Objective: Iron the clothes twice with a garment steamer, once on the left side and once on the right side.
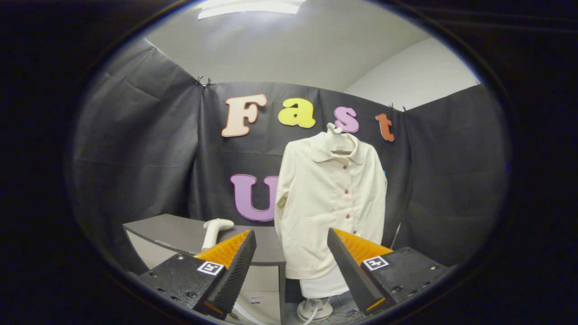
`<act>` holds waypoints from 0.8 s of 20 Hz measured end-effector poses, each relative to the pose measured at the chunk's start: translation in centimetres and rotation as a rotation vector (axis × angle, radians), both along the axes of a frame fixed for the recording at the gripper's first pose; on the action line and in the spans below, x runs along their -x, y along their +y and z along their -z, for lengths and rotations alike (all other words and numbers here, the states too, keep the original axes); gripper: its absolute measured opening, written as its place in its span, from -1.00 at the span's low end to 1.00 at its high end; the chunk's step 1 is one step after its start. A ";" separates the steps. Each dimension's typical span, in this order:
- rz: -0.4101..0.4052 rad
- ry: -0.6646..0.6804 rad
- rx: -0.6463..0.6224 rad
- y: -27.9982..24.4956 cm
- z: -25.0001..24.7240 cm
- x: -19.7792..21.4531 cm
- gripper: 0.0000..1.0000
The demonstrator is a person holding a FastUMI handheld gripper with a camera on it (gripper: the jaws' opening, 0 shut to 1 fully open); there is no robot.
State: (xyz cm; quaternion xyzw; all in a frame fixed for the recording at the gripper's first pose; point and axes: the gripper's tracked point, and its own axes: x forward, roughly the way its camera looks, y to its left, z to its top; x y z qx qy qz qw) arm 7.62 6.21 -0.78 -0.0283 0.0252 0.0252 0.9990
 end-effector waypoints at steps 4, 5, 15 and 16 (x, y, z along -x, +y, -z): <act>-0.039 0.026 -0.014 2.7 0.3 -2.6 0.92; -0.053 0.033 -0.012 3.5 0.3 -3.4 0.92; -0.252 0.200 0.041 15.5 4.8 -12.6 0.93; -0.266 0.232 0.042 16.5 5.6 -13.4 0.93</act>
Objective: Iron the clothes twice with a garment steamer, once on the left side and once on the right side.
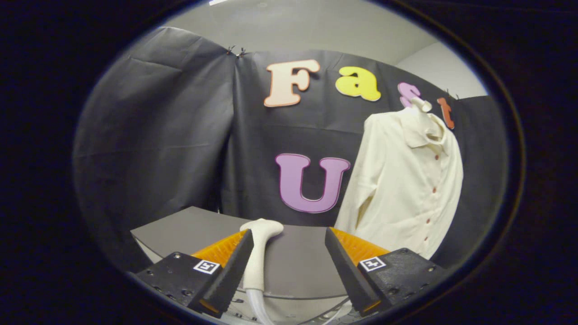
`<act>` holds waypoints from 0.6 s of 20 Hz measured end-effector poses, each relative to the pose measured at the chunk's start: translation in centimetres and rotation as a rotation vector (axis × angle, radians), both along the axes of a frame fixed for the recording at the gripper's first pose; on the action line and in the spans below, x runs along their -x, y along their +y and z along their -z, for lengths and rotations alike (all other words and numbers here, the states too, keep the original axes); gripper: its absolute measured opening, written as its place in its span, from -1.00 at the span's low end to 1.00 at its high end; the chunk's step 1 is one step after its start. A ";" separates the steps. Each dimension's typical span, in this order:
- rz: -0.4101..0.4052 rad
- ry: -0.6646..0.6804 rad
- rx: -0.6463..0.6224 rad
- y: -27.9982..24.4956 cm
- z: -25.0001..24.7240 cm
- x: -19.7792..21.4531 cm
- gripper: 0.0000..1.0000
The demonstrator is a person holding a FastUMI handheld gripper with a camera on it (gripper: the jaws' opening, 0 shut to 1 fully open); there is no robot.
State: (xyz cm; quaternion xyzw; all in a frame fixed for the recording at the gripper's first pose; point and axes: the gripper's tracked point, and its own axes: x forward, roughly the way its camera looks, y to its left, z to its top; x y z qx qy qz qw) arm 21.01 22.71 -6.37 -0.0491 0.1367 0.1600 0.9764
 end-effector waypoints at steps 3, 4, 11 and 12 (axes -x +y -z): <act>-0.028 0.110 -0.007 2.8 3.1 -2.5 0.93; -0.029 0.152 0.001 3.3 4.2 -3.4 0.93; -0.035 0.413 0.049 5.8 11.8 -6.2 0.95; -0.032 0.454 0.058 6.0 12.6 -6.4 0.95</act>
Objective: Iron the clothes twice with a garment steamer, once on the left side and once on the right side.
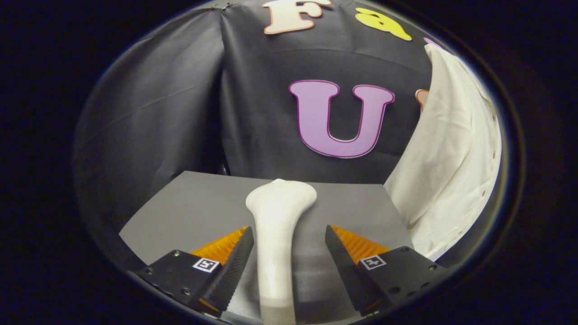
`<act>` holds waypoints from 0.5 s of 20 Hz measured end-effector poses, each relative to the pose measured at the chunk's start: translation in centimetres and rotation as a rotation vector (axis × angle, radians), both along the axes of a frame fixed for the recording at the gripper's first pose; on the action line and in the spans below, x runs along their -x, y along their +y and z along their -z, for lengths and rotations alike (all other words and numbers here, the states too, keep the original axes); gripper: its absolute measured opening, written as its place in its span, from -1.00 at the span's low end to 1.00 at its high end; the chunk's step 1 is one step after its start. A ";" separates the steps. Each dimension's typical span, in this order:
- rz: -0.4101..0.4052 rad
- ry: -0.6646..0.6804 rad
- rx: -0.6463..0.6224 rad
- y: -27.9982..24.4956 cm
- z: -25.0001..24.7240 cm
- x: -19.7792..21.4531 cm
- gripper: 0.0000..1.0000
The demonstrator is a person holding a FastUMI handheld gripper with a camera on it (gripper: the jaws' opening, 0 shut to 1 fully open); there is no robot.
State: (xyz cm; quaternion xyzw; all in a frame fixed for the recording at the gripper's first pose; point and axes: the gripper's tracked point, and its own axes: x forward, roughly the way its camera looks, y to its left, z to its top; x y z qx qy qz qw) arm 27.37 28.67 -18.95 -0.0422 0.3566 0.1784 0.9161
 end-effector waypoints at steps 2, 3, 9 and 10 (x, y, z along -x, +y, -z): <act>-0.003 0.076 -0.008 0.9 1.4 0.3 0.92; -0.008 0.099 -0.034 1.7 1.5 0.4 0.75; 0.044 0.108 -0.086 1.2 0.5 0.5 0.03; 0.040 0.082 -0.123 1.2 -0.5 0.5 0.03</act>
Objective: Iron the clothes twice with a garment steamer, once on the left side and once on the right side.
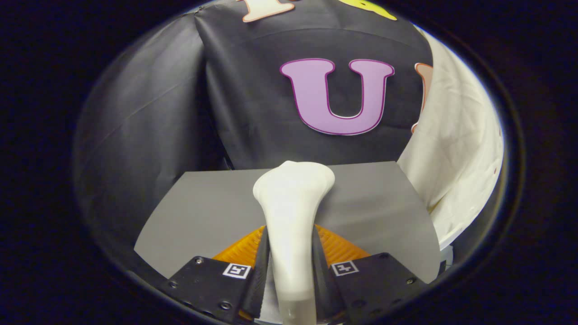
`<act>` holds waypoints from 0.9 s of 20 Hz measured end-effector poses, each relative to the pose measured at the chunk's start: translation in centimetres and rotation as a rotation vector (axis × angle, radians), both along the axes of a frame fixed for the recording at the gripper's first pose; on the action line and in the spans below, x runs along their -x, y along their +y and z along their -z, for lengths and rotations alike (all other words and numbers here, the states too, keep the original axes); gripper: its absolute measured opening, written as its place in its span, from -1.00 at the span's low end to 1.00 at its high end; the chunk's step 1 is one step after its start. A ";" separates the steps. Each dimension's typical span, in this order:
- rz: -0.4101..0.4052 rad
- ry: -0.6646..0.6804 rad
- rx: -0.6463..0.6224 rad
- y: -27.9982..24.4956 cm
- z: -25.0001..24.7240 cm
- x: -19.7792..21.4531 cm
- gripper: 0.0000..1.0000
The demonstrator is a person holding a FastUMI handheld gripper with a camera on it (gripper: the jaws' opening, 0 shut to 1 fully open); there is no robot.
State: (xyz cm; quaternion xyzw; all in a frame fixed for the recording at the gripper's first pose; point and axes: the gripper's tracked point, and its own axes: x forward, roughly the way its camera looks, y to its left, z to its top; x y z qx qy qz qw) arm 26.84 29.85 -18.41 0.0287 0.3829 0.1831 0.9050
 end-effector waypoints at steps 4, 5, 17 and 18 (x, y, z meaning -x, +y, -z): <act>0.027 -0.099 -0.137 -1.0 -4.0 0.6 0.01; 0.033 -0.131 -0.182 -1.5 -5.2 0.7 0.00; -0.004 -0.337 -0.238 -2.7 -9.3 2.5 -0.06; -0.008 -0.349 -0.230 -2.5 -9.7 2.8 -0.06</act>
